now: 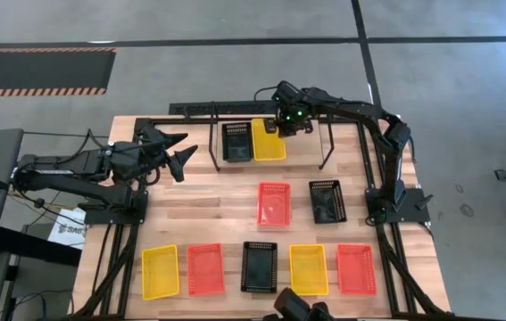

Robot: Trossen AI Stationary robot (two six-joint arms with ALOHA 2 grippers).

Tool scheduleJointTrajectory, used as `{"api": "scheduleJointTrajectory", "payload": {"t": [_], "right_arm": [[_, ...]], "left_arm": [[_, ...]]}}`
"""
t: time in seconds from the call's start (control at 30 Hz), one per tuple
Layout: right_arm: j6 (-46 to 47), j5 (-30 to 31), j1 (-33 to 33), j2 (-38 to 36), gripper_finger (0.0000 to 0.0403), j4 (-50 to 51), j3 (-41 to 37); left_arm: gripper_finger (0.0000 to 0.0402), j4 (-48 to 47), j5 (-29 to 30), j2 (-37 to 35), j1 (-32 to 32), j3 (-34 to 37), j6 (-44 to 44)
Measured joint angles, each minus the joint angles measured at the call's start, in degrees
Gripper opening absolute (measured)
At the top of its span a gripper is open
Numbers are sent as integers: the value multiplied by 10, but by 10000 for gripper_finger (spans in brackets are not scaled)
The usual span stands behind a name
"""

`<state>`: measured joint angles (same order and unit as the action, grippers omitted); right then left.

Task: Stack baskets on shelf by color
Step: Put the top yellow bin on the shelf

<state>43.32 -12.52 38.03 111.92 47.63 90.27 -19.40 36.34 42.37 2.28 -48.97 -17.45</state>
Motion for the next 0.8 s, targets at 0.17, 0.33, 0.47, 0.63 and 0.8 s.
{"api": "scheduleJointTrajectory", "payload": {"t": [0.17,0.33,0.47,0.63,0.8], "right_arm": [[-1,0,8,-1,4,-11,-6],[-7,-10,12,-1,4,-10,-6],[-13,-10,15,-1,4,-10,-6],[-31,-11,14,-1,4,14,-6],[-50,1,9,-1,34,16,-6]], "left_arm": [[242,0,0,0,0,0,0],[242,0,1,0,0,0,-1],[242,0,1,0,0,0,-1],[242,0,1,0,0,0,-1],[242,0,1,0,0,0,-2]]}}
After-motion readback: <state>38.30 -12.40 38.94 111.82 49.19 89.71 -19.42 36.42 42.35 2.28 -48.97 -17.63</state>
